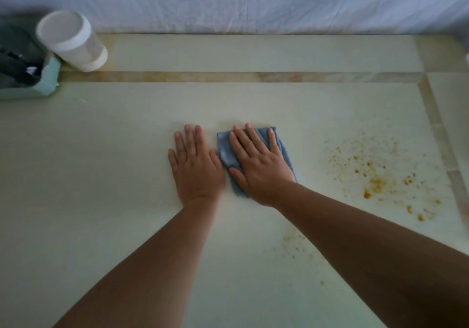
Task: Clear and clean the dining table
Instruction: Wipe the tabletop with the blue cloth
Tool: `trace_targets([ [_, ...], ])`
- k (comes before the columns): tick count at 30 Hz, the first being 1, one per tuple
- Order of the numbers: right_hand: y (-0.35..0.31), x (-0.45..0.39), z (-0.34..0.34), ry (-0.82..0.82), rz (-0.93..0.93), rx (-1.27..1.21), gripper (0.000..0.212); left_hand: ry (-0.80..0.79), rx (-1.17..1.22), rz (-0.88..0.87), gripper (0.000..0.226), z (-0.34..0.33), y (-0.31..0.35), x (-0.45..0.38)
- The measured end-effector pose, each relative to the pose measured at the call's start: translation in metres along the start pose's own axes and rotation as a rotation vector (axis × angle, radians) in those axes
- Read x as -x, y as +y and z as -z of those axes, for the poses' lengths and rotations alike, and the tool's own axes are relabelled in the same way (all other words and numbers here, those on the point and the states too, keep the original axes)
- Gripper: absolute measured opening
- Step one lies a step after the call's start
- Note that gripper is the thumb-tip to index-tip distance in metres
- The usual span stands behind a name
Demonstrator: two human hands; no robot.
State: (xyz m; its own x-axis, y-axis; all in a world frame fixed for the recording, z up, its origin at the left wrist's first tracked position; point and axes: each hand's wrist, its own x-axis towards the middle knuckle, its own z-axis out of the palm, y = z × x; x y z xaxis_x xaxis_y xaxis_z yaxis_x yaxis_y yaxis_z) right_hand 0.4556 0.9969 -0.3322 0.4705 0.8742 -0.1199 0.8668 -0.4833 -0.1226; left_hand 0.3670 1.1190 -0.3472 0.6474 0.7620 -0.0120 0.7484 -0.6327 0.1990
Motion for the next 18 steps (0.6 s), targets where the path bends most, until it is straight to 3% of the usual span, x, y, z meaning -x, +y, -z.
trace_targets([
  [3, 0.011, -0.033, 0.002, -0.01, 0.068, 0.028, 0.071, 0.004, -0.026, 0.005, 0.062, -0.001, -0.001, 0.0],
  [10, 0.023, -0.109, 0.012, -0.008, 0.028, 0.036, 0.072, 0.05, -0.046, -0.008, 0.058, -0.005, -0.003, 0.002],
  [15, 0.023, -0.131, 0.013, 0.07, -0.372, -0.078, 0.075, 0.063, -0.052, -0.013, 0.056, -0.004, -0.003, 0.003],
  [18, 0.027, -0.119, 0.012, 0.077, -0.51, -0.102, 0.08, 0.052, -0.052, -0.018, 0.056, -0.004, -0.002, 0.005],
])
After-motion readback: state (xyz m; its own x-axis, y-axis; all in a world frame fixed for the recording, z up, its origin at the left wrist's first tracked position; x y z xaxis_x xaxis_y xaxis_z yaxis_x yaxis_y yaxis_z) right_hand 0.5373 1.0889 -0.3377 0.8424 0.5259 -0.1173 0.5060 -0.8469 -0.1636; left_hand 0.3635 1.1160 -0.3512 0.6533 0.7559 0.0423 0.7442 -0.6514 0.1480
